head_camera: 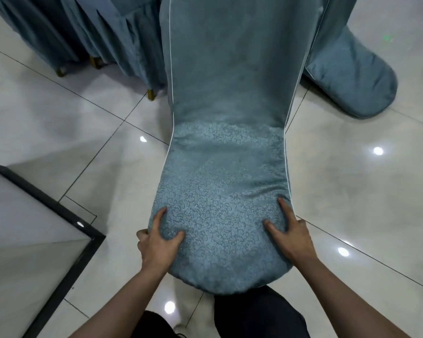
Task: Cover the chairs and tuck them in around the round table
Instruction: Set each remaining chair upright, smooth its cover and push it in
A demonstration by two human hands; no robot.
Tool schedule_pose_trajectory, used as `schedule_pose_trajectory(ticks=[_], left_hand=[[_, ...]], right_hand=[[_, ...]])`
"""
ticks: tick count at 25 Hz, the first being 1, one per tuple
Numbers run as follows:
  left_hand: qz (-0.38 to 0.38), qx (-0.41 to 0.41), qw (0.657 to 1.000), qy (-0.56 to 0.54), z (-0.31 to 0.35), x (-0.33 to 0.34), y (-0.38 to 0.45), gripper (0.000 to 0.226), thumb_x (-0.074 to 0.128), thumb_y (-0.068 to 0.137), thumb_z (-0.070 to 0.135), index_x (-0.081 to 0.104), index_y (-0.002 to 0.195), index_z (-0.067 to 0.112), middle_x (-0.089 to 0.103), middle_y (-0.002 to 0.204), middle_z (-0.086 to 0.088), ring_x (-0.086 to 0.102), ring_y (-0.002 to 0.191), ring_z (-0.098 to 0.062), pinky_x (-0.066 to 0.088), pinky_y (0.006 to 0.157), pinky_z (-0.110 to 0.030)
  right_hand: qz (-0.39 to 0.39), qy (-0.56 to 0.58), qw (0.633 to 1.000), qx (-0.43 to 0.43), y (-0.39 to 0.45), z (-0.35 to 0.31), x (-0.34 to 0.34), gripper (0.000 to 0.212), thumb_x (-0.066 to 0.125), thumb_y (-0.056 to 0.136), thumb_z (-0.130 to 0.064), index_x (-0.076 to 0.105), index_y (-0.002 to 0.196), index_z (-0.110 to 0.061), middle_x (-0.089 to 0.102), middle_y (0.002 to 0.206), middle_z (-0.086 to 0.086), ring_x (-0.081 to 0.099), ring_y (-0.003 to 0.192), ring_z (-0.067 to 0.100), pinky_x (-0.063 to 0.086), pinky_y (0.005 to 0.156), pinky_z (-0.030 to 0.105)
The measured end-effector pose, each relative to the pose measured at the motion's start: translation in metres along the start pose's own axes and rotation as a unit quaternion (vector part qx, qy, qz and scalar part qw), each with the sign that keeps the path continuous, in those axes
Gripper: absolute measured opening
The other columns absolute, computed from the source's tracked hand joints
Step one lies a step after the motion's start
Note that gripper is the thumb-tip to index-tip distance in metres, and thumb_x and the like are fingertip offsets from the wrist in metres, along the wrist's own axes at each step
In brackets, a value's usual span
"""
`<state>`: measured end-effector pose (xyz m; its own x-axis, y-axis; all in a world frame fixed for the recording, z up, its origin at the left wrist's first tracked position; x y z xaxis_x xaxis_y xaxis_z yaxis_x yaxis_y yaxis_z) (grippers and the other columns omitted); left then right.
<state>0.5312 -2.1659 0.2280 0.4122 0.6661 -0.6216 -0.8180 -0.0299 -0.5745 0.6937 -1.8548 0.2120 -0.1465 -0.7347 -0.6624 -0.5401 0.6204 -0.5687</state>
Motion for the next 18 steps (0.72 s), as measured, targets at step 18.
schedule_pose_trajectory(ticks=[18], left_hand=[[0.024,-0.056,0.991,0.120,0.151,-0.136,-0.198,0.066,0.064,0.081,0.054,0.040,0.142,0.046,0.034,0.127,-0.017,0.039,0.120,-0.043,0.041,0.101,-0.044]], right_hand=[[-0.079,-0.066,0.994,0.048,-0.136,-0.088,-0.194,0.072,0.056,0.077,-0.075,0.037,0.143,-0.056,0.055,0.144,0.003,0.052,0.129,0.029,0.042,0.107,0.039]])
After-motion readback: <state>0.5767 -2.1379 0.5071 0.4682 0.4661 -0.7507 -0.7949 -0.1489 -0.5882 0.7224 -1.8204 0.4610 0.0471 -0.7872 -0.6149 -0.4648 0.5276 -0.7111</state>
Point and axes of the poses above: each hand's wrist, its own y-axis towards the middle knuckle, its own x-axis out of the palm, z = x × y, the point moved 4 cm from there along y, towards the middle knuckle
